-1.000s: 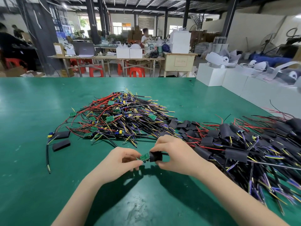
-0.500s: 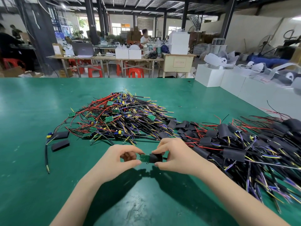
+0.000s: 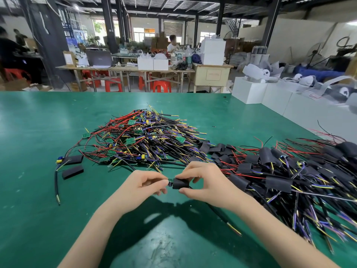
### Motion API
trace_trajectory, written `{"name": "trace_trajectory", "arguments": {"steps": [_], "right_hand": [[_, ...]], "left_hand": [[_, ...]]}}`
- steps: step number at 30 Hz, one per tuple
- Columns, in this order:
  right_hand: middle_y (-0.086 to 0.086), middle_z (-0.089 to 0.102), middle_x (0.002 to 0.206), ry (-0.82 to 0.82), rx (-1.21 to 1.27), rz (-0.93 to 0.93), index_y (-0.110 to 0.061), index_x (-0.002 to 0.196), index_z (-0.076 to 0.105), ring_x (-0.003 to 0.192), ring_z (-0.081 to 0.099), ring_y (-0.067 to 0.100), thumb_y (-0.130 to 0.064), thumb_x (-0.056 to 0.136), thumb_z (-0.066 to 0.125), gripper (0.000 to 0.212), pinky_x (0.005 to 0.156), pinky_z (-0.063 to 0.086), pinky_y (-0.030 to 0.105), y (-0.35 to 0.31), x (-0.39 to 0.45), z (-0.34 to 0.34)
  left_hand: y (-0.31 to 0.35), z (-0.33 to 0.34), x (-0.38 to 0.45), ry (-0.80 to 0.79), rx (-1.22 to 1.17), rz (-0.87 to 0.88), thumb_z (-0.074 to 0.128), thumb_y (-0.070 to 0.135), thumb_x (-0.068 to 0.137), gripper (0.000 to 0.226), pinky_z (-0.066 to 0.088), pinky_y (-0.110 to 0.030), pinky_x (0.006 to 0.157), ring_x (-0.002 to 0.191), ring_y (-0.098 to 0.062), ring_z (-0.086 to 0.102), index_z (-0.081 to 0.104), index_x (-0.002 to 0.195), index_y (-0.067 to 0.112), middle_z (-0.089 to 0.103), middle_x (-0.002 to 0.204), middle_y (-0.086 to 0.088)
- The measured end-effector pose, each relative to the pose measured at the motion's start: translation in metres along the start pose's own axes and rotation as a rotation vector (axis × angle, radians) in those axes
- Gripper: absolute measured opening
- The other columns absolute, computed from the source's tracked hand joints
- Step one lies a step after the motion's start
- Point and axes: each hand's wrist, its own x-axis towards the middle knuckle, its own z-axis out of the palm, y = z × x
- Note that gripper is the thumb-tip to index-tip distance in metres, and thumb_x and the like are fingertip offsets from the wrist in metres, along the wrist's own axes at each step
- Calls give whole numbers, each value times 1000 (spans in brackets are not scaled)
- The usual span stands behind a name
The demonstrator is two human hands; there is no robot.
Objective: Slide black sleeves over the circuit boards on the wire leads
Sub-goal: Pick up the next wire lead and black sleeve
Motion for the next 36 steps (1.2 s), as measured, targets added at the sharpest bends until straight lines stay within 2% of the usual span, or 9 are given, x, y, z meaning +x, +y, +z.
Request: {"name": "trace_trajectory", "arguments": {"steps": [4,9,13,15,19,24,29,34,36], "right_hand": [[2,65,91,43,-78,-70,-14,104,74,79,59,12,-14,78,75,26,71,45,13,-5,6,-2],[2,64,88,69,-63,-92,-15,103,75,75,52,5,-18,84,71,19,68,34,4,-10,8,2],[2,63,93,102,-16,-20,-13,110,72,79,59,9,-25,86,70,27,70,52,25,-8,1,10],[1,62,96,97,-60,7,-12,114,71,84,60,12,-26,87,69,30,72,53,28,-5,-4,13],[-1,61,98,51,-151,42,-15,117,69,86,58,11,-28,87,68,33,71,40,8,4,-15,7],[-1,61,99,180,-438,294,-17,110,70,92,59,21,-33,88,64,28,77,49,34,29,-33,-11],[8,64,78,168,-941,474,-8,76,69,81,56,34,-23,70,77,19,63,45,39,48,-57,-9],[10,60,76,177,-994,477,-7,67,67,80,55,34,-16,61,80,17,62,41,39,51,-60,-3],[10,62,82,211,-987,458,-8,75,70,85,56,35,-17,63,80,18,66,43,40,50,-61,-5]], "left_hand": [[2,5,2,63,-166,-5,59,4,91,17,55,-22,72,72,-15,69,75,92,11,75,83,-11],[2,9,3,36,-312,-76,59,30,84,27,56,-25,70,73,-20,70,79,92,13,75,88,-17],[-2,14,6,-42,-311,-107,56,30,87,29,56,-27,76,77,-20,70,79,94,14,75,93,-16],[-2,19,6,-88,-299,-114,53,21,92,26,54,-25,77,79,-17,69,80,91,18,76,93,-10],[2,32,5,-109,-159,-95,54,21,96,29,45,-19,91,96,-4,64,76,98,40,75,103,4],[-4,32,8,65,113,-44,62,24,92,34,41,-35,109,119,-1,54,60,126,28,62,126,15],[-12,21,8,155,144,-31,64,22,92,28,43,-37,106,115,0,56,60,117,35,63,121,17],[-18,21,9,163,203,-47,65,25,92,27,45,-34,102,113,3,55,60,115,38,62,120,20],[-22,22,9,175,213,-45,64,24,92,27,45,-33,102,112,4,55,60,116,37,61,120,20]]}}
